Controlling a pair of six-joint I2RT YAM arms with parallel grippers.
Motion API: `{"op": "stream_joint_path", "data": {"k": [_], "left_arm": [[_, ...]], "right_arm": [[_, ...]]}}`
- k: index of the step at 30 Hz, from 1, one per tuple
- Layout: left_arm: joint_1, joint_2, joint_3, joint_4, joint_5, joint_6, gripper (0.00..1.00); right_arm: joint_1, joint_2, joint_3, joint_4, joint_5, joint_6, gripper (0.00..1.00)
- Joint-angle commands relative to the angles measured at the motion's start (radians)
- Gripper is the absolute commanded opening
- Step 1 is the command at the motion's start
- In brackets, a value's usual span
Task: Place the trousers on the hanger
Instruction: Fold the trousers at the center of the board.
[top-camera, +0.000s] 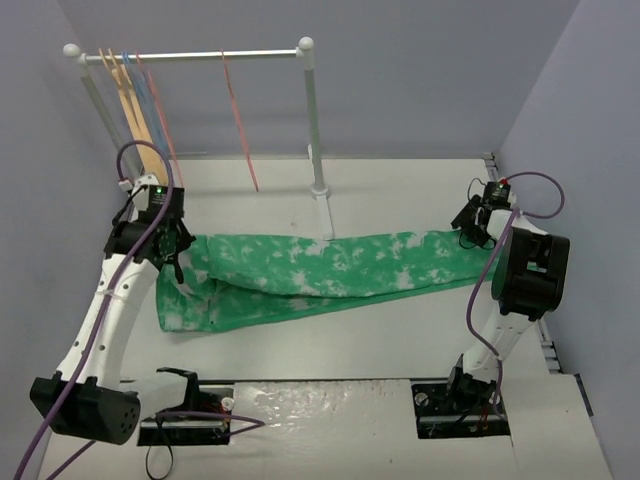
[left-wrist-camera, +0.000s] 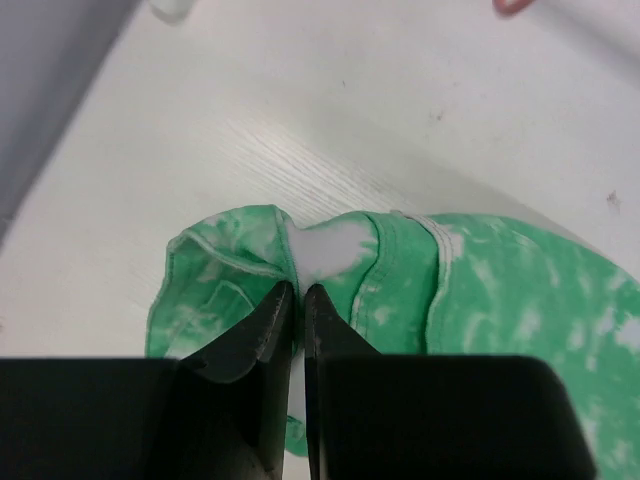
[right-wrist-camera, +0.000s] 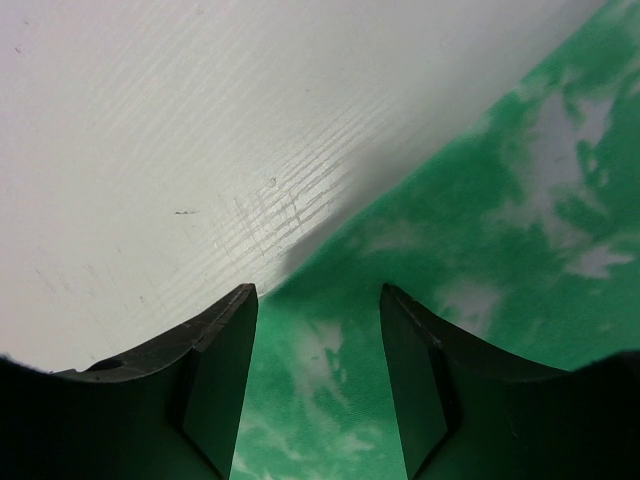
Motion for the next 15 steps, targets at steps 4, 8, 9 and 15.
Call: {"op": "stream_joint_path", "data": {"k": [4,8,9,15], "left_arm": [[0.05,0.084,0.046,-0.127,-0.141,0.217,0.0],[0.078,0.103,-0.042,-0.128,-0.144,0.234,0.0],[0.085,0.107,-0.062,-0.125,-0.132,0.234,0.04],[0.115,0.101,-0.081,-0.168,-0.033,0.191,0.63]], "right_arm": [[-0.012,-0.063,0.013,0.011,0.038,-0.012,0.49],[-0.012,-0.064,0.008,0.009,0.041,-0.016,0.49],[-0.012,-0.062,0.006,0.009,0.043,-0.017,0.49],[-0.012,-0.067,-0.002,0.005,0.041,-0.027,0.49]]}}
